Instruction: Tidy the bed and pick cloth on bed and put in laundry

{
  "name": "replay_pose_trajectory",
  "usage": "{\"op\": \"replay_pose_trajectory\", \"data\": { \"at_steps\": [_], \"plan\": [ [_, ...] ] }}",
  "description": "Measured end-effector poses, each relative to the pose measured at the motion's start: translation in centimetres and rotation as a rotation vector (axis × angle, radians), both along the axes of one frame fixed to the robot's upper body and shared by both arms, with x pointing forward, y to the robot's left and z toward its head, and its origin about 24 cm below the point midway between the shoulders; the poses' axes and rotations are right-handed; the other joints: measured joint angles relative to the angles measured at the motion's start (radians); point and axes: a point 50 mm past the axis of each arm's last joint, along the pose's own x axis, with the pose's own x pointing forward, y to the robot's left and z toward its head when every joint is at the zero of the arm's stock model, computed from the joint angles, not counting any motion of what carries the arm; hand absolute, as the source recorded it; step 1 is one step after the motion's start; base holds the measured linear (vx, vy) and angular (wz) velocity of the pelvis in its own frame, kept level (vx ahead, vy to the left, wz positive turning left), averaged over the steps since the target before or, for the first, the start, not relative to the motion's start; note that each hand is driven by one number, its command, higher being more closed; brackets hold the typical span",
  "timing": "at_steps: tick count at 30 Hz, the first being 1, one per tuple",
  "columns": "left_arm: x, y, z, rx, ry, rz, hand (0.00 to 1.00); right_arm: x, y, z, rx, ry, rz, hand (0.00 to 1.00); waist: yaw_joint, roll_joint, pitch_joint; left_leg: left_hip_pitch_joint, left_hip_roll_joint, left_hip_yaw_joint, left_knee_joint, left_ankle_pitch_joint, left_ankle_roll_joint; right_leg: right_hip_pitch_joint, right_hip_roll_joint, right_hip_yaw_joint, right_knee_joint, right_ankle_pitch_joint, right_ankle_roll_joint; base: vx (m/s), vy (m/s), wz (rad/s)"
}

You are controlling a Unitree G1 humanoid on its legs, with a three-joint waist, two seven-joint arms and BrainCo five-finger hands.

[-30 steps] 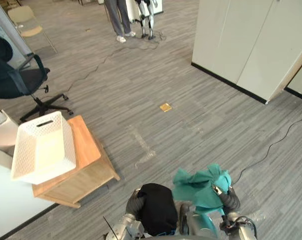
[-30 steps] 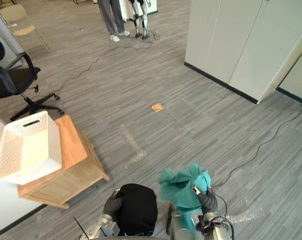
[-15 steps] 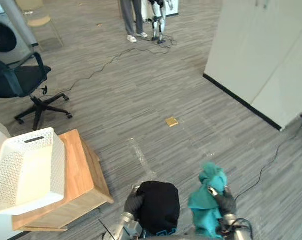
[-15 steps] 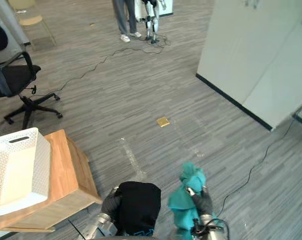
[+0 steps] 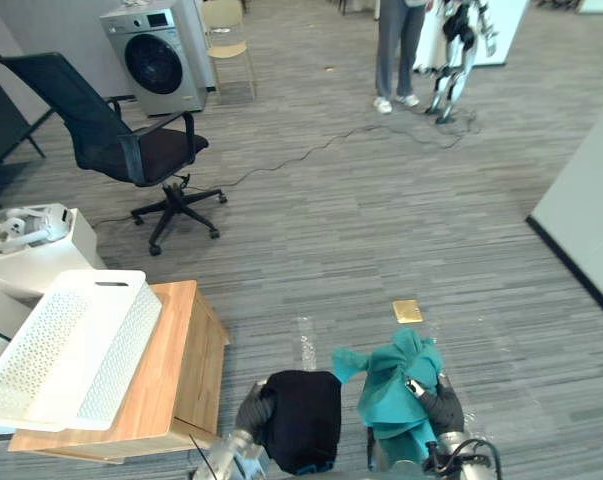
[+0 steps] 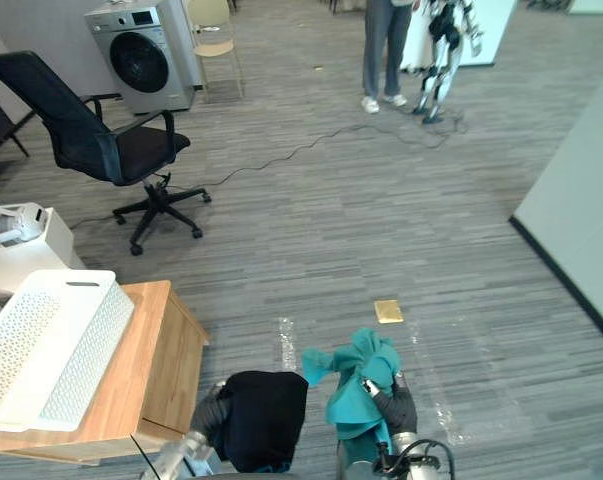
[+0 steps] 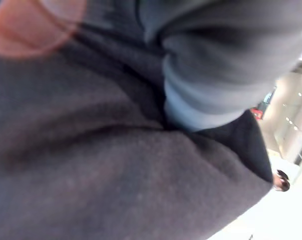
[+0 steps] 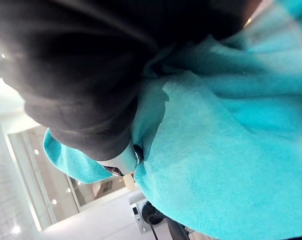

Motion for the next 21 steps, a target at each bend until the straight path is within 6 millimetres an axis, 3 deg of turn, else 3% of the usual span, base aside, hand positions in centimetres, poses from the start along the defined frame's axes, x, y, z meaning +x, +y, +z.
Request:
{"op": "replay_pose_trajectory", "data": {
  "at_steps": [1,2,4,6,9,10,11,12,13,14,15,16,17,19,21],
  "plan": [
    [0.0,-0.2,0.1,-0.016,-0.004,0.015,1.00,0.1,-0.1,0.1,-0.008,-0.004,0.020,1.00,-0.001,0.009,0.006,-0.059,0.016,0.008,0.107,0.047,0.003,0.029,-0.003,-0.014,-0.022,-0.004,-0.006,0.42,-0.369,0.75],
    [-0.2,-0.6,0.3,-0.035,-0.012,0.030,1.00,0.3,-0.6,0.3,-0.035,-0.011,0.062,1.00,-0.001,0.034,0.024,-0.162,0.066,0.043,0.312,0.097,0.003,0.118,0.005,-0.071,-0.088,-0.011,-0.018,0.39,-0.312,0.93],
    [-0.2,-0.5,0.7,-0.043,-0.031,0.045,1.00,0.3,-0.5,0.3,-0.053,0.002,0.121,1.00,0.012,0.031,0.027,-0.248,0.085,0.138,0.424,0.088,0.013,0.224,-0.012,-0.164,-0.159,-0.021,-0.036,0.28,-0.173,1.04],
    [0.1,-0.3,1.6,-0.068,-0.071,0.073,1.00,0.7,-0.1,0.7,-0.055,-0.019,0.160,1.00,0.022,0.027,0.026,-0.277,0.074,0.296,0.334,0.078,0.029,0.319,-0.031,-0.285,-0.231,-0.020,-0.036,0.25,-0.115,0.98],
    [1.1,0.1,2.7,-0.091,-0.130,0.113,1.00,0.8,0.2,1.2,-0.044,-0.045,0.181,1.00,0.031,0.022,0.013,-0.253,0.009,0.677,-0.061,0.084,0.037,0.406,-0.032,-0.485,-0.308,-0.026,-0.002,0.27,-0.050,1.45],
    [1.2,0.0,2.7,-0.095,-0.132,0.122,1.00,0.8,0.2,1.2,-0.045,-0.046,0.180,1.00,0.032,0.023,0.003,-0.252,-0.006,0.737,-0.129,0.084,0.047,0.414,-0.030,-0.521,-0.304,-0.042,0.011,0.30,0.012,1.59],
    [1.2,0.0,2.6,-0.102,-0.124,0.142,1.00,1.1,0.3,1.3,-0.046,-0.051,0.181,1.00,0.044,0.021,-0.015,-0.248,-0.022,0.767,-0.190,0.104,0.130,0.415,-0.032,-0.559,-0.276,-0.075,0.030,0.32,0.045,1.23],
    [0.7,0.4,2.1,-0.098,-0.093,0.165,1.00,1.5,0.6,1.4,-0.041,-0.062,0.190,1.00,0.072,0.002,-0.047,-0.247,-0.046,0.765,-0.211,0.136,0.185,0.411,-0.057,-0.583,-0.229,-0.115,0.063,0.29,0.049,1.01],
    [0.1,0.8,1.8,-0.089,-0.070,0.181,1.00,2.0,1.0,1.6,-0.037,-0.076,0.199,1.00,0.082,-0.008,-0.073,-0.247,-0.074,0.737,-0.222,0.137,0.197,0.403,-0.082,-0.589,-0.170,-0.143,0.089,0.28,0.035,0.90],
    [-0.4,1.3,1.4,-0.078,-0.045,0.200,1.00,2.9,1.6,2.2,-0.030,-0.110,0.203,1.00,0.087,-0.034,-0.086,-0.245,-0.109,0.698,-0.225,0.135,0.206,0.358,-0.147,-0.552,-0.002,-0.182,0.102,0.32,0.055,0.89],
    [-0.4,1.3,1.2,-0.073,-0.039,0.200,1.00,3.3,1.9,2.6,-0.026,-0.132,0.197,1.00,0.086,-0.043,-0.087,-0.237,-0.129,0.669,-0.228,0.133,0.207,0.314,-0.192,-0.511,0.130,-0.192,0.102,0.43,0.064,1.51],
    [-0.1,2.1,1.3,-0.047,-0.049,0.202,1.00,4.5,2.3,3.3,-0.022,-0.172,0.176,1.00,0.082,-0.073,-0.072,-0.213,-0.174,0.600,-0.241,0.135,0.209,0.215,-0.269,-0.398,0.423,-0.191,0.081,0.51,0.028,1.77],
    [-0.1,2.3,1.3,-0.039,-0.051,0.197,1.00,5.0,2.6,3.5,-0.015,-0.182,0.152,1.00,0.080,-0.087,-0.061,-0.181,-0.193,0.545,-0.245,0.135,0.209,0.182,-0.287,-0.346,0.546,-0.213,0.078,0.42,-0.042,1.81],
    [0.0,3.3,1.5,-0.007,-0.062,0.188,1.00,5.4,2.9,3.8,-0.025,-0.198,0.124,1.00,0.087,-0.081,-0.054,-0.123,-0.195,0.430,-0.259,0.135,0.209,0.161,-0.270,-0.312,0.561,-0.245,0.028,0.35,-0.147,1.72],
    [0.4,4.2,2.1,0.018,-0.094,0.188,1.00,5.6,2.6,4.4,-0.031,-0.231,0.079,1.00,0.084,-0.074,-0.050,-0.093,-0.191,0.304,-0.285,0.140,0.199,0.121,-0.212,-0.250,0.426,-0.259,0.002,0.31,-0.219,1.84]
  ]
}}
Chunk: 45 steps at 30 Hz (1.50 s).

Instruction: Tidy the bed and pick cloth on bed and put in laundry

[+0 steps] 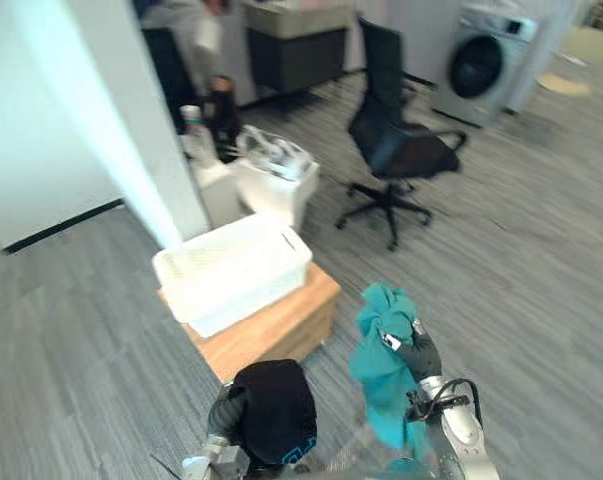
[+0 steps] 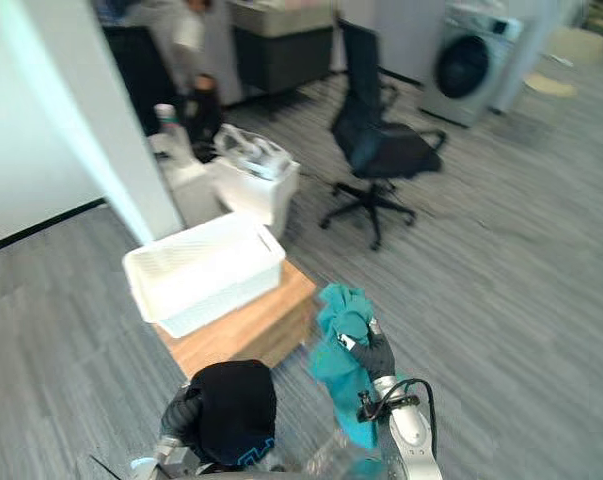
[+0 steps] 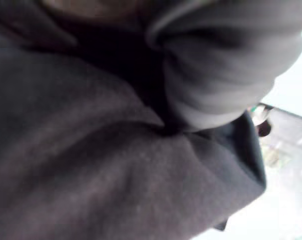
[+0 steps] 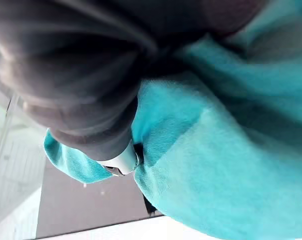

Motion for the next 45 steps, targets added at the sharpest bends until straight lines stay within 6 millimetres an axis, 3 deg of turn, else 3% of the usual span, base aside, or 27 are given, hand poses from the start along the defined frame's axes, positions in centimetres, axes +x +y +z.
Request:
{"op": "replay_pose_trajectory", "data": {
  "at_steps": [1,2,3,4,5,6,7,8,9,10,11,12,14,16,18,19,21,23,27,29,35,37,42,45],
  "plan": [
    [0.3,0.2,0.2,0.004,-0.014,-0.002,1.00,-0.1,-0.2,0.2,0.000,-0.008,-0.019,1.00,-0.003,-0.001,-0.001,0.000,0.005,-0.037,-0.002,0.001,-0.005,-0.011,0.023,0.024,-0.063,0.001,-0.001,0.23,-0.237,2.00],
    [0.8,0.6,0.8,0.009,-0.046,-0.003,1.00,-0.2,-0.5,0.8,0.007,-0.036,-0.060,1.00,-0.016,0.010,0.006,-0.007,0.026,-0.132,-0.011,0.008,-0.032,-0.033,0.086,0.104,-0.264,0.017,0.008,0.16,-0.210,1.62],
    [0.8,0.8,0.8,0.013,-0.047,-0.006,1.00,-0.3,-0.6,1.1,0.012,-0.049,-0.075,1.00,-0.019,0.010,0.006,-0.004,0.032,-0.166,-0.023,0.012,-0.044,-0.034,0.111,0.141,-0.346,0.036,0.025,0.21,-0.295,1.66],
    [0.8,0.9,0.7,0.017,-0.042,-0.014,1.00,-0.4,-0.8,1.6,0.018,-0.072,-0.098,1.00,-0.023,0.006,0.004,0.007,0.041,-0.215,-0.043,0.011,-0.052,-0.040,0.139,0.203,-0.458,0.081,0.037,0.24,-0.334,1.39],
    [0.5,1.0,0.7,0.024,-0.035,-0.036,1.00,-0.4,-1.1,2.5,0.025,-0.120,-0.131,1.00,-0.022,-0.011,0.003,0.016,0.050,-0.285,-0.066,0.014,-0.080,-0.040,0.169,0.316,-0.613,0.171,0.066,0.24,-0.360,1.34],
    [0.4,1.1,0.6,0.033,-0.030,-0.048,1.00,-0.4,-1.1,2.9,0.031,-0.139,-0.143,1.00,-0.023,-0.025,0.002,0.020,0.050,-0.304,-0.067,0.009,-0.093,-0.035,0.170,0.356,-0.652,0.201,0.080,0.32,-0.489,1.37],
    [-0.3,1.4,0.5,0.047,-0.016,-0.067,1.00,-0.3,-1.1,3.6,0.048,-0.177,-0.175,1.00,-0.022,-0.066,0.002,0.039,0.041,-0.327,-0.060,-0.018,-0.135,-0.022,0.159,0.417,-0.674,0.207,0.093,0.28,-0.448,0.91],
    [-0.7,1.6,0.4,0.056,-0.007,-0.068,1.00,-0.3,-1.0,3.9,0.058,-0.191,-0.184,1.00,-0.022,-0.096,-0.004,0.048,0.036,-0.326,-0.051,-0.032,-0.152,-0.011,0.152,0.436,-0.672,0.190,0.094,0.36,-0.554,0.96],
    [-1.6,1.8,0.2,0.061,0.018,-0.060,1.00,-0.1,-1.1,4.3,0.066,-0.217,-0.201,1.00,-0.015,-0.123,-0.016,0.063,0.047,-0.316,-0.022,-0.061,-0.191,-0.002,0.153,0.454,-0.637,0.260,0.140,0.25,-0.369,0.68],
    [-2.0,1.2,0.0,0.045,0.025,-0.052,1.00,0.0,-1.5,4.8,0.057,-0.237,-0.208,1.00,-0.016,-0.103,-0.025,0.064,0.087,-0.310,-0.003,-0.074,-0.215,0.013,0.178,0.424,-0.627,0.280,0.114,0.29,-0.385,0.76],
    [-2.1,-0.3,-0.1,-0.001,0.022,-0.045,1.00,0.2,-2.4,5.9,0.034,-0.288,-0.219,1.00,-0.014,-0.050,-0.030,0.047,0.143,-0.307,0.029,-0.085,-0.234,0.039,0.212,0.376,-0.645,0.269,0.093,0.26,-0.277,0.79],
    [-1.9,-1.2,0.0,-0.035,0.006,-0.031,1.00,0.4,-2.9,7.1,0.017,-0.338,-0.223,1.00,-0.020,-0.022,-0.033,0.022,0.164,-0.282,0.063,-0.078,-0.243,0.057,0.219,0.339,-0.663,0.262,0.080,0.30,-0.271,0.81],
    [-0.7,-2.1,1.0,-0.064,-0.057,-0.024,1.00,0.8,-3.9,9.0,-0.017,-0.411,-0.240,1.00,-0.024,0.009,-0.028,-0.028,0.191,-0.201,0.160,-0.064,-0.256,0.101,0.214,0.277,-0.673,0.262,0.042,0.26,-0.177,0.85],
    [0.1,-2.1,1.8,-0.075,-0.110,-0.028,1.00,1.4,-4.4,10.1,-0.076,-0.439,-0.245,1.00,-0.020,0.010,-0.026,-0.048,0.213,-0.107,0.240,-0.040,-0.269,0.156,0.195,0.228,-0.675,0.255,0.027,0.22,-0.065,0.84],
    [1.1,-2.5,2.6,-0.087,-0.161,-0.067,1.00,2.2,-4.6,11.5,-0.130,-0.487,-0.243,1.00,-0.018,0.005,-0.029,-0.053,0.207,-0.010,0.198,-0.042,-0.268,0.198,0.160,0.196,-0.697,0.255,0.026,0.18,0.031,0.73],
    [1.7,-2.9,3.1,-0.094,-0.194,-0.103,1.00,3.3,-5.0,12.9,-0.184,-0.529,-0.247,1.00,-0.017,0.016,-0.035,-0.041,0.170,0.036,0.044,0.013,-0.219,0.200,0.143,0.175,-0.699,0.255,0.027,0.11,0.089,0.40],
    [1.7,-2.9,3.1,-0.091,-0.191,-0.122,1.00,4.1,-4.9,14.0,-0.219,-0.553,-0.245,1.00,-0.019,-0.002,-0.049,0.009,0.113,0.036,-0.084,0.082,-0.201,0.206,0.112,0.165,-0.710,0.271,0.042,0.09,0.083,0.41],
    [1.8,-2.9,3.2,-0.087,-0.193,-0.165,1.00,5.2,-5.5,15.8,-0.282,-0.594,-0.266,1.00,-0.018,-0.027,-0.045,0.034,0.081,0.025,-0.135,0.107,-0.189,0.219,0.090,0.154,-0.726,0.287,0.056,0.08,0.142,0.34],
    [1.6,-2.8,2.8,-0.071,-0.164,-0.236,1.00,7.5,-6.2,18.7,-0.364,-0.625,-0.277,1.00,-0.016,-0.035,-0.053,0.035,0.073,-0.008,-0.163,0.117,-0.173,0.233,0.089,0.121,-0.735,0.344,0.059,0.00,0.105,0.26],
    [1.8,-2.5,2.4,-0.050,-0.150,-0.275,1.00,8.3,-6.4,19.1,-0.397,-0.605,-0.282,1.00,-0.018,-0.049,-0.059,0.033,0.060,-0.025,-0.184,0.134,-0.162,0.231,0.079,0.099,-0.739,0.358,0.061,-0.02,0.076,0.31],
    [2.0,-2.0,1.7,-0.040,-0.096,-0.310,1.00,10.2,-6.8,19.3,-0.450,-0.528,-0.296,1.00,-0.017,-0.053,-0.058,0.033,0.029,-0.036,-0.215,0.161,-0.137,0.194,0.045,0.069,-0.681,0.368,0.063,-0.07,0.069,0.08],
    [2.2,-1.8,1.7,-0.025,-0.093,-0.318,1.00,10.4,-6.6,19.9,-0.448,-0.541,-0.290,1.00,-0.016,-0.060,-0.056,0.034,0.027,-0.033,-0.214,0.163,-0.134,0.196,0.043,0.058,-0.687,0.379,0.074,-0.09,0.044,-0.08],
    [2.2,-1.0,1.5,-0.009,-0.083,-0.296,1.00,11.3,-5.1,21.8,-0.453,-0.599,-0.228,1.00,-0.017,-0.082,-0.049,0.036,0.012,-0.024,-0.279,0.190,-0.133,0.200,0.040,0.014,-0.733,0.393,0.061,-0.13,0.013,-0.06],
    [2.2,-1.1,1.2,-0.012,-0.066,-0.297,1.00,12.1,-5.3,20.8,-0.467,-0.520,-0.211,1.00,-0.006,-0.094,-0.048,0.038,0.004,-0.021,-0.329,0.221,-0.133,0.200,0.041,-0.025,-0.763,0.385,0.066,-0.10,-0.046,0.03]
  ]
}}
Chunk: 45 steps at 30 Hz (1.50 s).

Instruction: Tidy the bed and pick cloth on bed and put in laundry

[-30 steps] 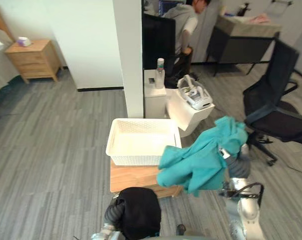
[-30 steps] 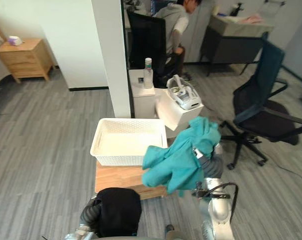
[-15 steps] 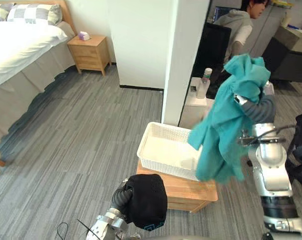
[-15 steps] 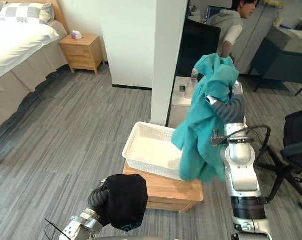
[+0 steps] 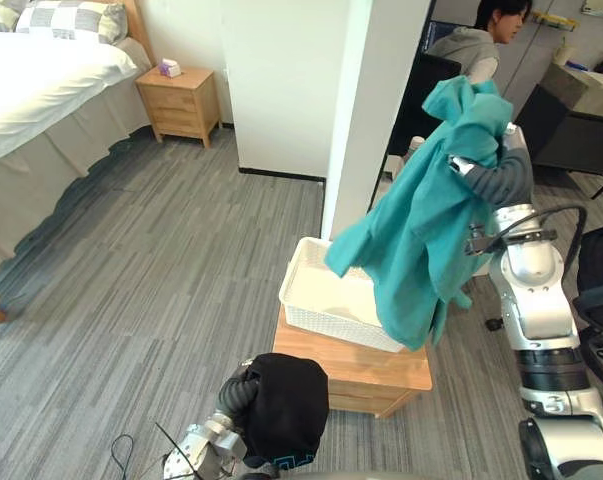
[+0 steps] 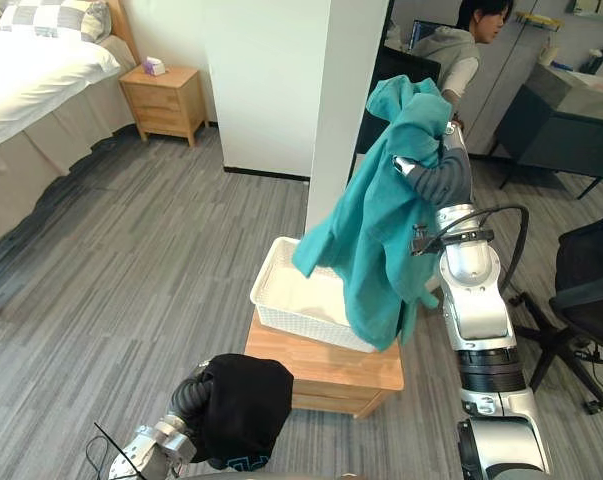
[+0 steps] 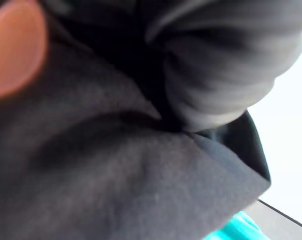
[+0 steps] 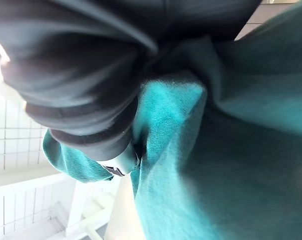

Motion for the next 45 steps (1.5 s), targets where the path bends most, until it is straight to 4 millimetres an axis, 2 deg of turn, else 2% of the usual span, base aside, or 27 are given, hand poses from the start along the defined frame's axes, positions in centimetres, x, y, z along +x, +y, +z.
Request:
{"op": "replay_pose_trajectory", "data": {
  "at_steps": [3,6,8,10,12,13,15,18,21,24,26,28,31,34,37,38,39,40,42,45],
  "plan": [
    [0.0,-0.1,0.0,0.003,0.000,-0.015,1.00,1.0,0.3,-2.5,-0.013,0.135,0.005,1.00,0.015,-0.006,0.009,-0.002,-0.006,0.000,-0.020,0.028,-0.006,0.001,-0.003,-0.021,-0.010,-0.032,0.027,-0.05,-0.067,0.08],
    [-0.1,-0.3,-0.1,0.013,0.003,-0.033,1.00,2.1,0.1,-6.1,-0.016,0.306,-0.029,1.00,0.022,0.002,0.029,-0.014,0.013,-0.026,-0.021,0.053,-0.021,0.008,0.015,-0.048,-0.011,-0.041,0.013,-0.03,-0.065,0.24],
    [0.0,-0.2,-0.1,0.018,0.002,-0.034,1.00,2.8,-0.4,-6.8,-0.008,0.344,-0.066,1.00,0.032,-0.004,0.040,-0.027,0.024,-0.038,-0.021,0.065,-0.025,0.007,0.026,-0.065,-0.017,-0.039,0.011,-0.03,-0.073,0.21],
    [0.0,0.1,0.0,0.026,0.001,-0.035,1.00,4.0,-0.7,-5.8,0.001,0.332,-0.102,1.00,0.042,-0.014,0.049,-0.049,0.035,-0.048,-0.021,0.075,-0.032,-0.002,0.042,-0.074,-0.036,-0.029,-0.003,-0.03,-0.055,0.16],
    [0.1,0.3,0.0,0.037,-0.001,-0.040,1.00,5.5,-1.4,-2.4,-0.015,0.248,-0.137,1.00,0.052,-0.024,0.062,-0.077,0.046,-0.063,-0.020,0.096,-0.031,-0.019,0.057,-0.094,-0.053,-0.012,-0.016,-0.01,-0.058,0.20],
    [0.1,0.3,0.1,0.038,-0.002,-0.040,1.00,5.6,-1.7,-1.5,-0.025,0.221,-0.144,1.00,0.060,-0.026,0.066,-0.080,0.047,-0.065,-0.020,0.099,-0.033,-0.020,0.060,-0.096,-0.057,-0.008,-0.021,0.01,-0.030,0.11],
    [0.2,0.3,0.1,0.038,-0.007,-0.041,1.00,5.7,-2.9,1.8,-0.066,0.125,-0.176,1.00,0.090,-0.031,0.069,-0.088,0.047,-0.073,-0.016,0.103,-0.035,-0.019,0.067,-0.096,-0.066,-0.001,-0.026,0.00,0.003,0.10],
    [0.2,0.4,0.2,0.041,-0.012,-0.045,1.00,5.6,-3.3,4.8,-0.077,0.020,-0.193,1.00,0.098,-0.034,0.071,-0.092,0.056,-0.083,-0.016,0.105,-0.037,-0.019,0.073,-0.095,-0.065,0.009,-0.041,-0.01,0.017,0.11],
    [0.0,1.1,0.3,0.064,-0.010,-0.047,1.00,5.4,-3.5,6.4,-0.078,-0.026,-0.198,1.00,0.098,-0.052,0.083,-0.095,0.059,-0.084,-0.021,0.103,-0.039,-0.019,0.075,-0.092,-0.063,0.009,-0.041,-0.05,0.010,0.01],
    [0.1,1.4,0.5,0.074,-0.020,-0.046,1.00,5.3,-3.8,7.6,-0.078,-0.052,-0.201,1.00,0.098,-0.056,0.106,-0.100,0.063,-0.083,-0.021,0.098,-0.037,-0.019,0.078,-0.088,-0.061,0.004,-0.047,-0.09,0.008,0.00],
    [0.4,2.0,1.1,0.088,-0.044,-0.036,1.00,4.9,-4.3,9.3,-0.073,-0.093,-0.210,1.00,0.098,-0.053,0.132,-0.113,0.068,-0.074,-0.021,0.110,-0.041,-0.043,0.079,-0.086,-0.054,-0.018,-0.043,-0.09,-0.013,0.03],
    [0.9,2.1,1.4,0.091,-0.064,-0.038,1.00,4.7,-4.7,10.3,-0.060,-0.116,-0.212,1.00,0.106,-0.049,0.157,-0.128,0.078,-0.070,-0.021,0.133,-0.047,-0.059,0.088,-0.084,-0.049,-0.015,-0.042,-0.05,-0.035,-0.03],
    [1.6,2.3,1.8,0.103,-0.090,-0.060,1.00,4.6,-5.0,10.4,-0.040,-0.117,-0.222,1.00,0.120,-0.053,0.193,-0.151,0.087,-0.071,-0.020,0.147,-0.053,-0.081,0.102,-0.085,-0.051,-0.001,-0.045,-0.05,-0.037,-0.02],
    [3.6,1.9,3.3,0.103,-0.173,-0.080,1.00,4.6,-5.1,10.6,-0.007,-0.122,-0.230,1.00,0.129,-0.048,0.262,-0.193,0.097,-0.079,-0.020,0.167,-0.053,-0.118,0.106,-0.092,-0.053,0.011,-0.051,-0.06,-0.020,0.06],
    [5.3,1.4,4.9,0.084,-0.259,-0.089,1.00,5.3,-5.0,10.2,0.031,-0.083,-0.239,1.00,0.135,-0.023,0.332,-0.239,0.097,-0.082,-0.020,0.188,-0.046,-0.163,0.109,-0.094,-0.049,0.030,-0.059,-0.05,-0.009,0.03],
    [5.7,1.3,5.2,0.081,-0.280,-0.089,1.00,5.8,-4.9,9.1,0.050,-0.037,-0.240,1.00,0.136,-0.009,0.357,-0.247,0.097,-0.082,-0.019,0.191,-0.042,-0.173,0.106,-0.093,-0.047,0.035,-0.056,0.00,0.000,0.00],
    [5.9,1.1,5.4,0.081,-0.289,-0.093,1.00,6.3,-4.7,7.7,0.067,0.011,-0.239,0.00,0.138,0.003,0.367,-0.259,0.094,-0.081,-0.014,0.194,-0.040,-0.185,0.103,-0.092,-0.046,0.045,-0.061,0.00,0.000,0.00],
    [6.0,1.1,5.5,0.083,-0.291,-0.089,1.00,6.6,-4.5,6.9,0.078,0.037,-0.235,0.00,0.138,0.007,0.370,-0.265,0.093,-0.080,-0.014,0.196,-0.036,-0.190,0.102,-0.091,-0.046,0.047,-0.062,0.03,0.013,0.01],
    [6.3,0.9,5.7,0.087,-0.295,-0.085,1.00,7.3,-3.6,3.9,0.104,0.128,-0.223,0.00,0.145,0.017,0.383,-0.272,0.091,-0.081,-0.013,0.199,-0.032,-0.196,0.101,-0.091,-0.046,0.049,-0.064,0.04,0.003,0.02],
    [7.3,0.1,6.4,0.080,-0.331,-0.109,1.00,8.0,-2.6,1.8,0.084,0.211,-0.210,0.00,0.152,0.029,0.392,-0.296,0.095,-0.082,-0.014,0.198,-0.036,-0.222,0.104,-0.090,-0.041,0.048,-0.065,0.00,0.000,0.00]
  ]
}}
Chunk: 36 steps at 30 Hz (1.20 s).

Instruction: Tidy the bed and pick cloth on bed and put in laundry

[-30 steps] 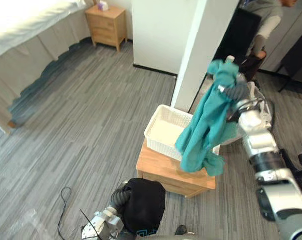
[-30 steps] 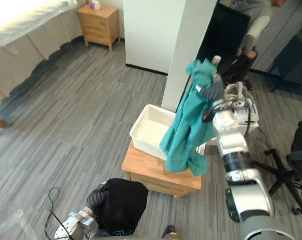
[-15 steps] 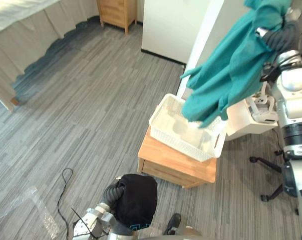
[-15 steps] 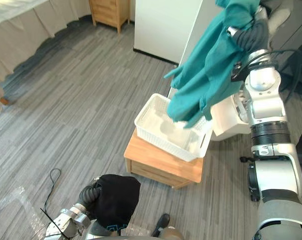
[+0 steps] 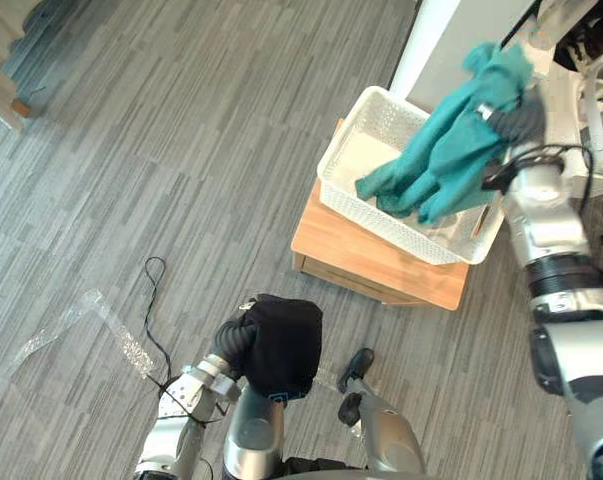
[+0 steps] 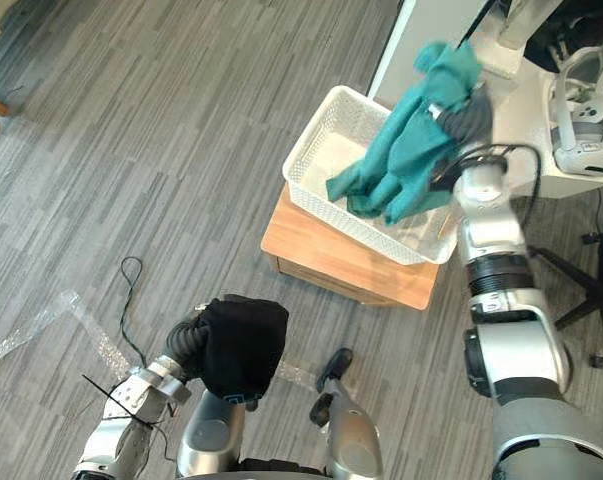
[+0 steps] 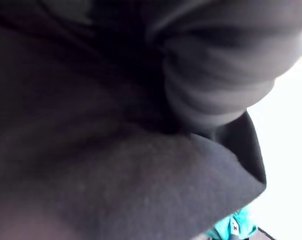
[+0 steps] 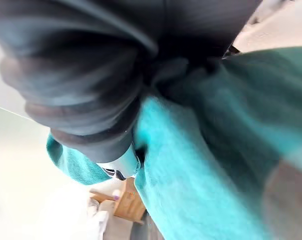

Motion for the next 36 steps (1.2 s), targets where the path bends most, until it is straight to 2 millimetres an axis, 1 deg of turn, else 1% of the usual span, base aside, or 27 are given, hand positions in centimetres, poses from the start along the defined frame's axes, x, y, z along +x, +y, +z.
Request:
{"op": "replay_pose_trajectory", "data": {
  "at_steps": [1,2,3,5,6,8,10,11,12,14,15,16,17,18,19,20,21,22,23,24,27,29,30,31,33,35,36],
  "plan": [
    [0.2,-0.2,0.1,0.001,-0.003,-0.007,1.00,0.1,0.2,-0.5,0.002,0.019,0.003,0.00,0.001,0.002,0.001,-0.006,0.000,-0.001,0.000,0.000,-0.003,-0.008,0.000,0.000,0.002,0.000,0.000,0.00,0.000,0.00],
    [0.4,-0.5,0.1,0.000,-0.005,-0.015,1.00,0.4,0.7,-1.6,-0.020,0.070,0.007,0.00,0.001,0.009,0.005,-0.010,0.000,-0.002,0.000,0.000,-0.004,-0.012,0.000,-0.001,0.004,-0.001,-0.002,0.00,0.000,0.00],
    [0.4,-0.6,0.1,0.000,-0.004,-0.018,1.00,0.6,0.9,-2.2,-0.033,0.101,0.007,0.00,0.001,0.012,0.007,-0.009,0.000,-0.002,0.000,0.000,-0.004,-0.012,-0.001,-0.001,0.005,-0.001,-0.002,0.00,0.000,0.00],
    [0.4,-1.1,0.1,-0.008,-0.012,-0.027,1.00,0.8,1.7,-4.0,-0.108,0.184,0.002,0.00,-0.001,0.023,0.013,-0.010,0.000,-0.002,0.000,0.000,-0.004,-0.012,-0.001,0.000,0.005,-0.004,-0.006,0.00,0.000,0.00],
    [0.4,-1.1,0.2,-0.010,-0.016,-0.029,1.00,0.8,1.7,-4.2,-0.142,0.193,-0.004,0.00,-0.001,0.024,0.014,-0.010,0.000,-0.002,0.000,0.000,-0.004,-0.013,-0.001,0.000,0.005,-0.004,-0.006,0.00,0.000,0.00],
    [0.4,-1.2,0.2,-0.017,-0.020,-0.030,1.00,0.9,1.8,-4.5,-0.276,0.212,-0.041,0.00,-0.003,0.025,0.015,-0.009,0.001,-0.001,0.000,0.001,-0.003,-0.012,0.001,0.000,0.004,-0.004,-0.006,0.02,-0.008,-0.01],
    [0.4,-1.2,0.3,-0.021,-0.024,-0.029,1.00,0.8,1.5,-4.3,-0.447,0.209,-0.109,0.00,-0.006,0.025,0.015,-0.004,0.002,0.001,0.000,0.001,-0.003,-0.006,0.002,0.001,0.002,-0.004,-0.005,0.04,-0.019,-0.01],
    [0.3,-1.2,0.4,-0.022,-0.032,-0.029,1.00,0.5,1.2,-4.4,-0.507,0.204,-0.140,0.00,-0.007,0.024,0.015,0.002,0.003,0.002,0.000,0.003,0.001,0.001,0.003,0.001,-0.001,-0.003,-0.005,0.05,-0.020,-0.02],
    [0.1,-1.2,0.7,-0.024,-0.043,-0.031,1.00,-0.1,0.7,-5.0,-0.570,0.203,-0.170,0.00,-0.007,0.020,0.015,0.018,0.003,0.004,0.000,0.003,0.001,0.017,0.004,0.002,-0.004,-0.003,-0.004,0.06,-0.021,-0.01],
    [-0.4,-1.1,1.2,-0.021,-0.068,-0.034,1.00,-1.4,0.2,-7.2,-0.635,0.231,-0.186,0.00,-0.015,0.010,0.010,0.057,0.003,0.009,-0.001,0.000,0.000,0.055,0.004,0.016,-0.007,-0.003,-0.004,0.08,-0.017,-0.05],
    [-0.8,-1.1,1.7,-0.021,-0.094,-0.034,1.00,-2.6,0.2,-9.1,-0.670,0.252,-0.198,0.00,-0.021,-0.004,0.001,0.082,0.003,0.020,-0.004,-0.013,-0.003,0.075,0.005,0.031,-0.008,-0.009,-0.003,0.06,-0.009,-0.14],
    [-1.0,-1.0,2.0,-0.023,-0.108,-0.026,1.00,-3.3,0.2,-10.1,-0.683,0.264,-0.205,0.00,-0.027,-0.016,-0.009,0.089,0.002,0.027,-0.007,-0.019,-0.005,0.079,0.004,0.037,-0.009,-0.016,0.001,0.05,-0.013,-0.30],
    [-1.3,-0.8,2.5,-0.016,-0.132,-0.016,1.00,-4.6,0.5,-12.4,-0.695,0.299,-0.218,0.00,-0.040,-0.043,-0.030,0.104,0.001,0.045,-0.007,-0.033,-0.012,0.083,0.004,0.055,-0.008,-0.028,0.006,0.05,-0.019,-0.38],
    [-1.5,-0.7,2.6,-0.013,-0.137,-0.007,1.00,-6.2,0.7,-14.7,-0.696,0.349,-0.233,0.00,-0.058,-0.070,-0.061,0.115,0.002,0.060,-0.008,-0.042,-0.008,0.086,0.005,0.068,-0.009,-0.042,0.020,0.06,-0.022,-0.38],
    [-1.6,-0.6,2.7,-0.013,-0.136,0.000,1.00,-7.0,0.7,-15.8,-0.696,0.375,-0.248,0.00,-0.064,-0.079,-0.078,0.122,0.003,0.065,-0.008,-0.046,-0.008,0.091,0.006,0.072,-0.009,-0.044,0.023,0.08,-0.023,-0.32],
    [-1.8,-0.7,2.5,-0.013,-0.127,0.016,1.00,-9.1,0.3,-17.9,-0.678,0.434,-0.292,0.00,-0.085,-0.096,-0.117,0.141,0.003,0.077,-0.008,-0.057,-0.009,0.104,0.005,0.079,-0.014,-0.050,0.030,0.10,-0.024,-0.27],
    [-1.8,-0.7,2.6,-0.013,-0.127,0.035,1.00,-11.2,-0.4,-19.5,-0.660,0.485,-0.346,0.00,-0.102,-0.105,-0.162,0.155,0.001,0.088,-0.008,-0.067,-0.010,0.118,0.004,0.082,-0.022,-0.055,0.040,0.10,-0.018,-0.23],
    [-1.9,-0.8,2.6,-0.020,-0.127,0.044,1.00,-12.2,-0.8,-20.1,-0.650,0.510,-0.370,0.00,-0.115,-0.108,-0.187,0.159,0.000,0.091,-0.008,-0.070,-0.008,0.122,0.003,0.084,-0.024,-0.056,0.042,0.09,-0.013,-0.18],
    [-1.8,-1.0,3.0,-0.027,-0.143,0.057,1.00,-13.7,-1.7,-20.7,-0.631,0.531,-0.424,0.00,-0.129,-0.109,-0.216,0.168,0.001,0.097,-0.008,-0.075,-0.009,0.132,0.001,0.088,-0.026,-0.058,0.045,0.10,-0.007,-0.18],
    [-1.8,-1.2,3.9,-0.036,-0.189,0.093,1.00,-15.6,-2.9,-21.2,-0.602,0.548,-0.493,0.00,-0.149,-0.107,-0.252,0.190,0.000,0.109,-0.008,-0.079,-0.011,0.139,-0.001,0.102,-0.027,-0.056,0.048,0.12,-0.003,-0.25],
    [-1.5,-0.6,5.8,-0.051,-0.299,0.187,1.00,-18.3,-4.4,-21.6,-0.545,0.572,-0.573,0.00,-0.183,-0.096,-0.301,0.220,-0.001,0.140,-0.008,-0.084,-0.016,0.151,0.000,0.129,-0.027,-0.049,0.046,0.07,0.005,-0.32],
    [-0.8,0.8,7.8,-0.046,-0.412,0.351,1.00,-21.1,-5.3,-23.1,-0.461,0.642,-0.602,0.00,-0.225,-0.072,-0.351,0.245,-0.001,0.162,-0.008,-0.090,-0.019,0.161,0.002,0.151,-0.027,-0.050,0.046,0.05,-0.004,-0.31],
    [-0.5,1.2,8.3,-0.050,-0.437,0.391,1.00,-21.8,-5.4,-23.6,-0.435,0.664,-0.600,0.00,-0.232,-0.065,-0.355,0.258,-0.001,0.169,-0.008,-0.093,-0.021,0.169,0.002,0.159,-0.028,-0.050,0.046,0.02,-0.010,-0.45],
    [0.6,2.9,10.0,-0.029,-0.506,0.523,1.00,-23.9,-5.2,-25.1,-0.369,0.741,-0.574,0.00,-0.256,-0.040,-0.373,0.283,0.003,0.198,-0.008,-0.102,-0.030,0.176,0.007,0.188,-0.028,-0.050,0.046,-0.02,-0.004,-0.45],
    [1.9,4.6,11.4,0.001,-0.562,0.626,1.00,-25.8,-4.9,-26.5,-0.305,0.816,-0.554,0.00,-0.279,-0.019,-0.386,0.296,0.007,0.214,-0.008,-0.102,-0.031,0.180,0.012,0.206,-0.034,-0.052,0.046,-0.04,-0.014,-0.41],
    [3.9,7.0,12.9,0.073,-0.601,0.731,1.00,-28.5,-4.7,-28.6,-0.236,0.936,-0.538,0.00,-0.294,-0.006,-0.393,0.318,0.017,0.250,-0.009,-0.109,-0.041,0.182,0.021,0.243,-0.044,-0.047,0.048,-0.07,-0.021,-0.50],
    [5.1,9.0,13.9,0.151,-0.604,0.789,1.00,-29.9,-4.6,-29.8,-0.176,1.002,-0.529,0.00,-0.312,-0.005,-0.396,0.331,0.022,0.264,-0.009,-0.110,-0.042,0.187,0.023,0.259,-0.048,-0.047,0.047,-0.09,-0.017,-0.51]
  ]
}}
